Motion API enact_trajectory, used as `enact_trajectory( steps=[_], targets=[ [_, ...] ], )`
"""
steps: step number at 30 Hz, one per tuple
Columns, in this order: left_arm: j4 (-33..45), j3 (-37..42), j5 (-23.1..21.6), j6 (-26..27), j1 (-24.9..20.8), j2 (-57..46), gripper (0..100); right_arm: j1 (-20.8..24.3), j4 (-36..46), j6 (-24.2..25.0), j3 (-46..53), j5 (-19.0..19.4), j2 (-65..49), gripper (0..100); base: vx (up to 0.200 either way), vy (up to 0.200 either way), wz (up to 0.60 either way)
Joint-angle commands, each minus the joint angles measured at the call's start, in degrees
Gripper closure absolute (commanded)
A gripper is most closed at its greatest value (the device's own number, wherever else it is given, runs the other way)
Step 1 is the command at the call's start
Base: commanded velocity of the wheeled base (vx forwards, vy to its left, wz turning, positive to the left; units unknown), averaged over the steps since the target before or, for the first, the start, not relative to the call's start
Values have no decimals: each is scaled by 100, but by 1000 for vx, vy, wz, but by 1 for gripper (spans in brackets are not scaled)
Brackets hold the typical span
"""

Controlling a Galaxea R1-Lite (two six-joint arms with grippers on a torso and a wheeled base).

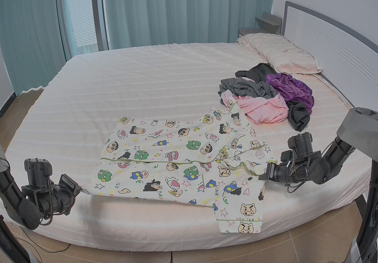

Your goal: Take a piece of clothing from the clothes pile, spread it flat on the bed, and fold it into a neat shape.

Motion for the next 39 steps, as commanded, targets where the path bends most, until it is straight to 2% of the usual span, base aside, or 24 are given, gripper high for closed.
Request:
enact_trajectory(
  steps=[1, 4, 9, 10, 18, 21, 26, 34, 39],
  targets=[
    [-9, -189, -133, 4, 197, 196, 100, 12, -8, -26, -240, -62, -44, 100, 0, 0, 0],
    [-18, -241, -371, 13, 206, 398, 100, 21, 1, -26, -416, -71, 71, 100, 0, 0, 0],
    [-18, -320, -380, 22, 197, 557, 100, 39, 1, -26, -539, -36, 264, 100, 0, 0, 0],
    [-18, -320, -380, 22, 197, 565, 100, 39, -8, -8, -556, -36, 273, 0, 0, 0, 0],
    [-18, -320, -388, 22, 179, 583, 100, -23, -8, 36, -398, 17, -263, 0, 0, 0, 0],
    [-18, -303, -450, 22, 171, 583, 100, -14, 1, 45, -178, 166, -650, 0, 0, 0, 0],
    [-18, -285, -467, 22, 171, 574, 100, 188, -8, -8, 560, 228, -1019, 0, 0, 0, 0],
    [-18, -250, -467, 22, 162, 565, 100, 206, -8, -96, 1483, 254, -1292, 0, 0, 0, 0],
    [-18, -241, -476, 22, 162, 557, 100, 250, -52, -483, 2195, 465, -1415, 0, 0, 0, 0]
  ],
)
